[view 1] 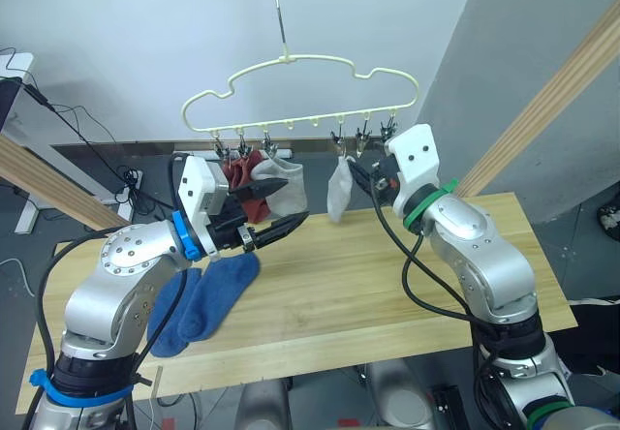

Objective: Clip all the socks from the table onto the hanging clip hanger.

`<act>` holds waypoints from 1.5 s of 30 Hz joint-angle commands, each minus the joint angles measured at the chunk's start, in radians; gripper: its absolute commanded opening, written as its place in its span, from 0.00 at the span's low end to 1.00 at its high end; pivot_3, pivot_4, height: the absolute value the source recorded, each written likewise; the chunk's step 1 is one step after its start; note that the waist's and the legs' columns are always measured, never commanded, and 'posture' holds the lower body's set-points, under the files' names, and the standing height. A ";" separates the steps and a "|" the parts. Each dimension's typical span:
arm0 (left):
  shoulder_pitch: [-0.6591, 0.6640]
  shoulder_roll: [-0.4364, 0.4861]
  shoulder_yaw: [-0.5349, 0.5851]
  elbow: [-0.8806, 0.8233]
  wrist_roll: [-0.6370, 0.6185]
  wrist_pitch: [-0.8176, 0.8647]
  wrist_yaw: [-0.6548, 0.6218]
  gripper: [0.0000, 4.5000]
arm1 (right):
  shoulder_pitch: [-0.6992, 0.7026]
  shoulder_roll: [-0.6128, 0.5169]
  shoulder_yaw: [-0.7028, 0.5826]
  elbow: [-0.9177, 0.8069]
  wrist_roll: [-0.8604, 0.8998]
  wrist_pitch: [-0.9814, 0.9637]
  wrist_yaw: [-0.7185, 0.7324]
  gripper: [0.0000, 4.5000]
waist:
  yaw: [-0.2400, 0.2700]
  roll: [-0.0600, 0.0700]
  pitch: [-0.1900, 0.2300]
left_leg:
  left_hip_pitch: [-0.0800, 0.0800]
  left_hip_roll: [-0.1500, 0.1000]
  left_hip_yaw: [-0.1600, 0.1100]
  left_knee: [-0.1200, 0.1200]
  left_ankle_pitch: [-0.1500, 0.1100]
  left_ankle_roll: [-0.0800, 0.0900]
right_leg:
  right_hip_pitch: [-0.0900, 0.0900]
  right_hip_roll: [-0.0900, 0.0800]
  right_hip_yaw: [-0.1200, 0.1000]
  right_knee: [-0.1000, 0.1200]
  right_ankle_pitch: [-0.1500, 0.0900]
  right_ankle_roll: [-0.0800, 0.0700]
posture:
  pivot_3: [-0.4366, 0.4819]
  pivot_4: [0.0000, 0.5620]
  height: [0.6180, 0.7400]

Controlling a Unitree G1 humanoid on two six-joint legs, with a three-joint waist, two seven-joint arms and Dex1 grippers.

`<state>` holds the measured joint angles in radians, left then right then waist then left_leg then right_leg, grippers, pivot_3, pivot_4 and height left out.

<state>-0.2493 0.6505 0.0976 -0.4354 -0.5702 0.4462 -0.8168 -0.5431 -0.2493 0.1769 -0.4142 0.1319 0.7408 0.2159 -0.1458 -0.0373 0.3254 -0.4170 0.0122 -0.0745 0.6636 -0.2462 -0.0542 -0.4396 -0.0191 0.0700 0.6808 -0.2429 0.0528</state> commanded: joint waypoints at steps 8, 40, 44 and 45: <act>-0.016 0.005 0.004 -0.028 0.005 -0.020 -0.005 0.74 | -0.060 0.062 -0.025 0.059 -0.045 -0.077 -0.031 0.65 | 0.000 0.000 0.000 | 0.000 0.000 0.000 0.000 0.000 0.000 | 0.000 0.000 0.000 0.001 0.000 0.000 | 0.27 0.42 1.00; -0.013 0.001 -0.007 -0.012 0.023 -0.042 -0.018 0.74 | -0.070 0.225 -0.076 0.020 -0.061 -0.022 -0.135 0.65 | 0.001 0.000 -0.020 | 0.000 0.000 0.000 0.000 0.000 0.000 | 0.000 0.000 0.000 0.001 0.000 -0.001 | 0.27 0.40 1.00; -0.017 0.000 -0.008 -0.007 0.024 -0.043 -0.020 0.74 | -0.060 0.251 -0.080 -0.014 -0.064 0.020 -0.159 0.65 | 0.001 0.000 -0.025 | 0.000 0.000 0.000 0.000 0.000 0.000 | 0.000 0.000 0.000 0.001 0.000 -0.001 | 0.27 0.40 1.00; -0.019 0.000 -0.008 -0.006 0.025 -0.043 -0.021 0.74 | -0.058 0.255 -0.080 -0.021 -0.065 0.027 -0.162 0.65 | 0.000 0.000 -0.025 | 0.000 0.000 0.000 0.000 0.000 0.000 | 0.000 0.000 0.000 0.001 0.001 -0.001 | 0.27 0.40 1.00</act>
<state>-0.2595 0.6504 0.0834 -0.4238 -0.5452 0.4244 -0.8361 -0.6036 -0.0038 0.1019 -0.3761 0.0628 0.7615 0.0685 -0.1453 -0.0369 0.2999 -0.4166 0.0122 -0.0749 0.6640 -0.2460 -0.0542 -0.4396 -0.0192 0.0696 0.6822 -0.2424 0.0520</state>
